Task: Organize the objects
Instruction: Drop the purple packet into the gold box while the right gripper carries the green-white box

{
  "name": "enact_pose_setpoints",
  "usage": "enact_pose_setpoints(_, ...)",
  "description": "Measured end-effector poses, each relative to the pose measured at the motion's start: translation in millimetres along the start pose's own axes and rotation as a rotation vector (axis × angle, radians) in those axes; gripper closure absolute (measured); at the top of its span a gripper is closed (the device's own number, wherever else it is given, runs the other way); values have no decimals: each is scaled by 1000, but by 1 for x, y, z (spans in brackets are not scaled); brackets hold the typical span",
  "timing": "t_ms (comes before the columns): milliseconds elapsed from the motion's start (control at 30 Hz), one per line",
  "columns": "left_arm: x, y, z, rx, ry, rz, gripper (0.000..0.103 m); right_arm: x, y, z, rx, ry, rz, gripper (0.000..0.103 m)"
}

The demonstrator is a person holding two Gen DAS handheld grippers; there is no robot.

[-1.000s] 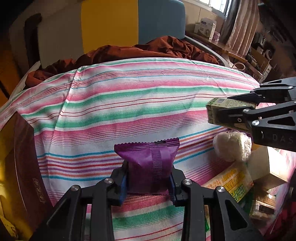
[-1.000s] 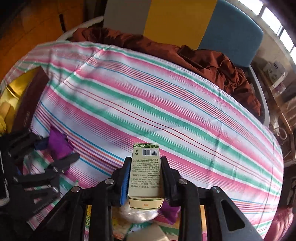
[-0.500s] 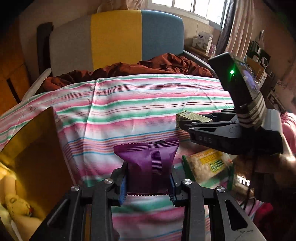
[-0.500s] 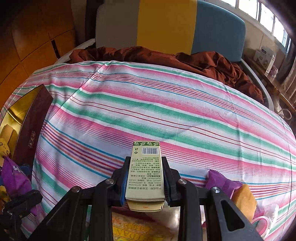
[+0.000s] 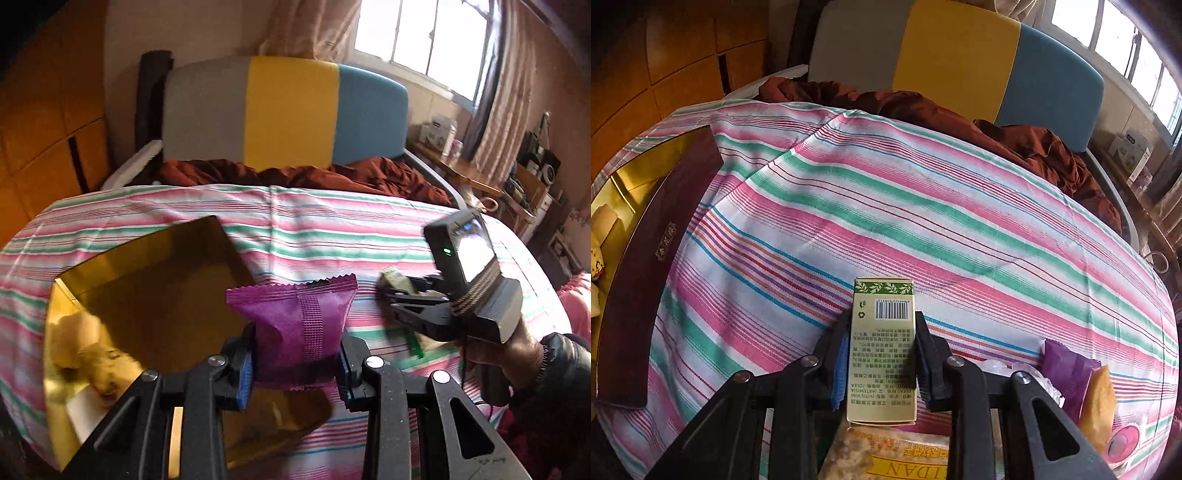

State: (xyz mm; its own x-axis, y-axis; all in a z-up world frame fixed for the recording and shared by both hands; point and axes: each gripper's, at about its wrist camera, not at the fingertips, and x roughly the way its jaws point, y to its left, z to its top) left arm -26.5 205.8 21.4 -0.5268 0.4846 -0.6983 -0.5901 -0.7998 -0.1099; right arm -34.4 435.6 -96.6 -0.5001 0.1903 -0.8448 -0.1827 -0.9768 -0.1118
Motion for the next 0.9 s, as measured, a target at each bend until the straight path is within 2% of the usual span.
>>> enact_pose_setpoints(267,-29,91,-12,-129,-49,187,67,-2,12,-5,-53,-10,-70,73)
enact_pose_setpoints(333,-33,106,-15,-144,-57,242,67,-3,13,-6,-54,-15,-77,73)
enact_pose_setpoints(467,-37,130,-20,-166,-72,296,67,-3,15,-7,-58,-20,-89,73)
enact_pose_setpoints(633,-29,149,-16,-161,-63,321,67,-4,16,-10,-55,-28,-102,73)
enact_pose_setpoints(900,3,169,1,-188,1,289,67,-3,15,-9,-58,-30,-100,73)
